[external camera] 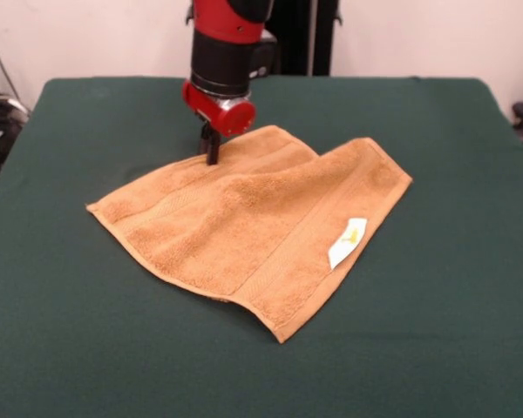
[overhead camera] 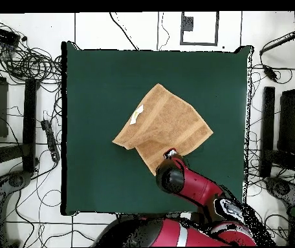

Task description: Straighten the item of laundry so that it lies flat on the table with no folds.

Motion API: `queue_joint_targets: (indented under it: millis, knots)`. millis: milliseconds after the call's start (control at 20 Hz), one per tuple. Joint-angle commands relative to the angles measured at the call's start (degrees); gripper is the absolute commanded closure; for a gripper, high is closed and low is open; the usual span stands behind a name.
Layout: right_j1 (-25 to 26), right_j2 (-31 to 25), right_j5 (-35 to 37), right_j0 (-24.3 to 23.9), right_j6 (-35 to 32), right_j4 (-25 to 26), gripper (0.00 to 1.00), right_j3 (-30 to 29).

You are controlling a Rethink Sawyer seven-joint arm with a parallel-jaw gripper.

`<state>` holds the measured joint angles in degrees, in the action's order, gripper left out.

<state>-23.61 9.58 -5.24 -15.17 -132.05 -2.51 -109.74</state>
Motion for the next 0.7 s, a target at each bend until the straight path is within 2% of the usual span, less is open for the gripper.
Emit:
queue_joint_targets:
  millis: [50,700]
  knots:
    - [7.99,-8.99,-1.62,0.93,-12.09,-3.98,1.00,-1.20]
    - [-0.48,-6.99,7.23,-4.48,-4.02,1.42,1.00,-3.55]
